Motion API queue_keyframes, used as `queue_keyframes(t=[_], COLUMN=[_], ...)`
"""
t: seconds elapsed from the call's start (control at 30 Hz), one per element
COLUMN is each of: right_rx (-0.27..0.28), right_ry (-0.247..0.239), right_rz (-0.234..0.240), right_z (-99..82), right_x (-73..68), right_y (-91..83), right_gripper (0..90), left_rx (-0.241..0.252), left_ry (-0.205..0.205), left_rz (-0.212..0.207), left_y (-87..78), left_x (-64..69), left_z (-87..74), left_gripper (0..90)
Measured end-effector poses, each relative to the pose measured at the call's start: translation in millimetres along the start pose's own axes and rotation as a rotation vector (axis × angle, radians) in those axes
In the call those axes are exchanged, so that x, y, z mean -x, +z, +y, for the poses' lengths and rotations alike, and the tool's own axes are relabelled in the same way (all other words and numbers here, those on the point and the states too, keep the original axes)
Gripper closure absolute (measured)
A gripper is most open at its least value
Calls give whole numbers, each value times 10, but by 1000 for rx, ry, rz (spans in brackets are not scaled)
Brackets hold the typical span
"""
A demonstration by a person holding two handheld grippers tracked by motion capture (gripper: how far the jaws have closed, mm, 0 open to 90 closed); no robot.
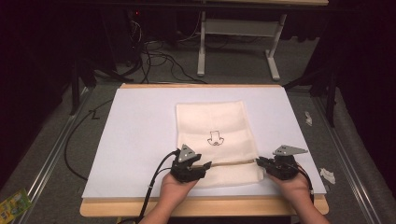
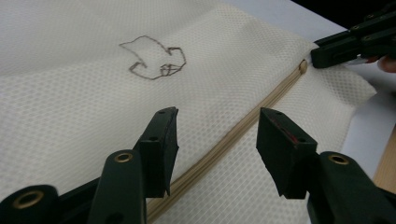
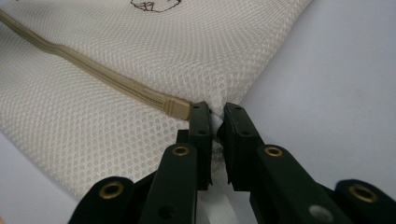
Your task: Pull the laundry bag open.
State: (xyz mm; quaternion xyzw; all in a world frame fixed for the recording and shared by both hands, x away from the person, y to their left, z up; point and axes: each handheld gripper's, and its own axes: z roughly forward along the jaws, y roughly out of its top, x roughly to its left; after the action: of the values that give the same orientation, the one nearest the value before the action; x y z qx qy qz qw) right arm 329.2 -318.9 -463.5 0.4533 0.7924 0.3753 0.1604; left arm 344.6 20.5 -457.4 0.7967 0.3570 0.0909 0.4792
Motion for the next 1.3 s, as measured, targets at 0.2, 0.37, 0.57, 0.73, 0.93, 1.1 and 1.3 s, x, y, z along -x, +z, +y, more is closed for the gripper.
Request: queue_keyframes(t=[0.2, 0.37, 0.57, 0.73, 0.93, 1.1, 1.3], right_rx=[22, 38, 46, 61, 80, 85, 84], right_ry=[5, 1, -6, -2, -1, 0, -9], right_rz=[5, 9, 12, 37, 55, 51, 44], right_z=[25, 36, 42, 58, 71, 77, 73], right_x=[-11, -18, -23, -28, -72, -69, -82], right_y=[-36, -51, -61, -82, -124, -123, -124], right_gripper=[838, 838, 838, 839, 843, 843, 843], left_rx=[-10, -19, -56, -74, -49, -8, 19], left_ry=[32, 15, -3, -24, -59, -79, -63], left_rz=[-35, -105, -154, -152, -145, -144, -146], left_y=[250, 474, 729, 934, 1020, 1030, 1031], left_x=[192, 349, 545, 664, 719, 742, 802], left_z=[87, 165, 233, 271, 274, 263, 255], left_gripper=[500, 568, 625, 698, 742, 774, 828])
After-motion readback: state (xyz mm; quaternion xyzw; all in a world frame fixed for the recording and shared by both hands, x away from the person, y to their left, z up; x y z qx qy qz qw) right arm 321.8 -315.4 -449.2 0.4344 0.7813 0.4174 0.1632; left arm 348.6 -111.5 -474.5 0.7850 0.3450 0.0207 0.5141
